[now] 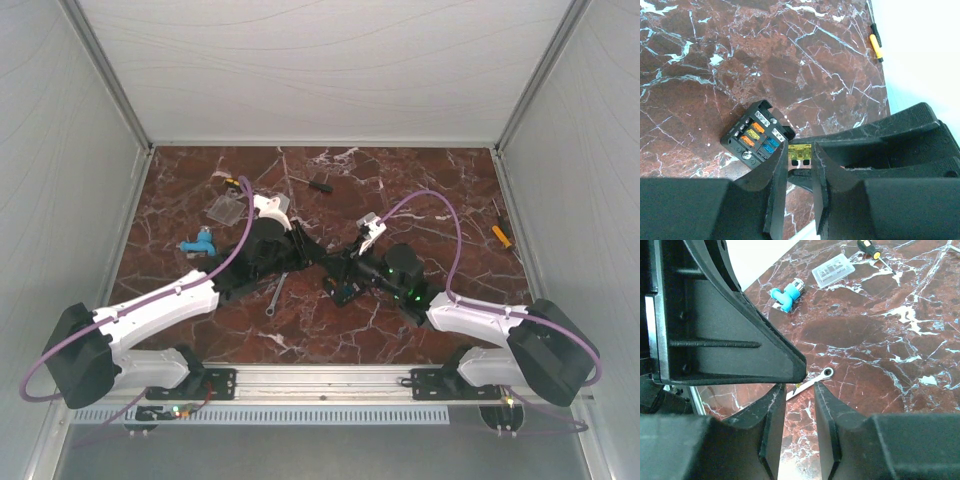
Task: Snap on the fuse box
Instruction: Pick up the fuse from the center of the board.
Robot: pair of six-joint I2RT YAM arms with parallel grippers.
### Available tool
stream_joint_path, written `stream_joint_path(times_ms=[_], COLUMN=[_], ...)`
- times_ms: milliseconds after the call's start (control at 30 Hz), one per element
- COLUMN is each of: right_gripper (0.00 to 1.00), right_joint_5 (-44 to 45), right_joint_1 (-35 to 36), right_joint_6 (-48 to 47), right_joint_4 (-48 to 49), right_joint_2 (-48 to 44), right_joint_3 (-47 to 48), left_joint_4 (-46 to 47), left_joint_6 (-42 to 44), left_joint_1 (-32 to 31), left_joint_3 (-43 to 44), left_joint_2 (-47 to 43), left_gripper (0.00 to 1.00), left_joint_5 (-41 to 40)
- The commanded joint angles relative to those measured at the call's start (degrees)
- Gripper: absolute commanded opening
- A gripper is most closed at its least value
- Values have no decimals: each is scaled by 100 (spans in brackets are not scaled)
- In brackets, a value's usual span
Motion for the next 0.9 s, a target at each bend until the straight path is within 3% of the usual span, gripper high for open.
stream_joint_path(times_ms=[0, 167, 333, 467, 633, 867], right_gripper=[21, 0, 0, 0, 0, 0], right_joint_5=[159, 78, -566, -1813, -3244, -4867], right_joint_1=[32, 25, -237, -769, -1268, -1575], right_joint_6=[53, -111, -242, -228, -212, 104], right_joint_4=[398, 341, 86, -232, -730, -941], right_joint_2=[9, -92, -307, -525, -806, -972], right_joint_3=[67, 59, 93, 192, 451, 810], left_joint_4=[346, 390, 587, 991, 1238, 1959], left_joint_6=[-40, 22, 503, 1230, 2133, 2236], left_joint_1=[-45, -35, 111, 505, 756, 860], left_joint_3=[2, -34, -95, -259, -314, -545], left_joint_2=[-112, -145, -374, -806, -1197, -1278], left_gripper=[17, 22, 34, 47, 46, 41], left_joint_5=[86, 223, 592, 1639, 2960, 4241])
